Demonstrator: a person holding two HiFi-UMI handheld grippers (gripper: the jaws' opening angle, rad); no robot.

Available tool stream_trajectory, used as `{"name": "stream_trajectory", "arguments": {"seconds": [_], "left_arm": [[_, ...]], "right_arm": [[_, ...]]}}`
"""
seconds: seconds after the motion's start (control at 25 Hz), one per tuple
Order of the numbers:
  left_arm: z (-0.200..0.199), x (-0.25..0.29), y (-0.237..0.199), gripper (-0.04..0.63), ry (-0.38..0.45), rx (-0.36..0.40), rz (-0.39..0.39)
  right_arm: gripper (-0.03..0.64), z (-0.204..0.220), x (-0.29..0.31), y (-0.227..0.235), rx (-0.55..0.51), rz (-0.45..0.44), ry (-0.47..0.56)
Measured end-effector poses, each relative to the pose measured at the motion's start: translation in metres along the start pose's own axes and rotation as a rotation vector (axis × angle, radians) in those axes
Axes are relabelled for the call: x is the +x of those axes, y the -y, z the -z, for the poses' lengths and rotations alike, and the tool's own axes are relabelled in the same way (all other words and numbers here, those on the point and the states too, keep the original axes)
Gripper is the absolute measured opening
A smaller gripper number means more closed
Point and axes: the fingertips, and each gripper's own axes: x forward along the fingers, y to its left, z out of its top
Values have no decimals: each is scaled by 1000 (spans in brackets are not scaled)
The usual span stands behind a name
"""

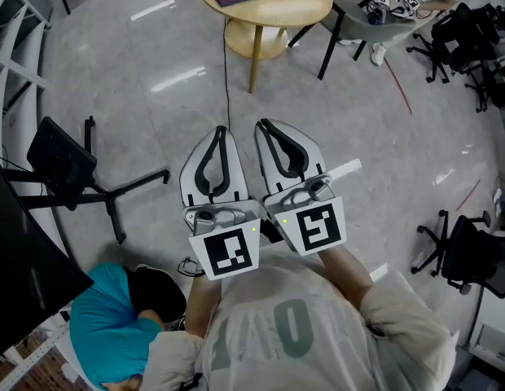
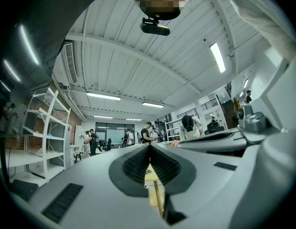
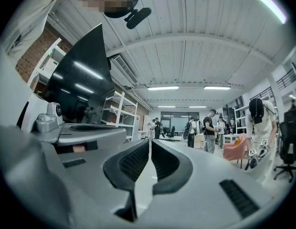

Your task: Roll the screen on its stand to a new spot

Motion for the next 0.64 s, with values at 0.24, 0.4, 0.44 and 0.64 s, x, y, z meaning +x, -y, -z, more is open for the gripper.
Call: {"name": "stream_trajectory", "arguments": {"seconds": [0.24, 0.4, 0.44, 0.64], "left_arm": [[-1, 3, -1, 15, 0, 1, -2], [0, 3, -2, 15, 1, -3, -4], [0, 3, -2, 15, 2, -4, -5], [-1, 4, -4, 15, 1, -8, -10]], "right_arm": [[31, 0, 2, 1, 1, -4, 0], [31, 2, 2, 0, -3, -5, -4], [31, 3, 2, 0, -3, -5, -5], [31, 3, 3, 1, -5, -5, -10]]}}
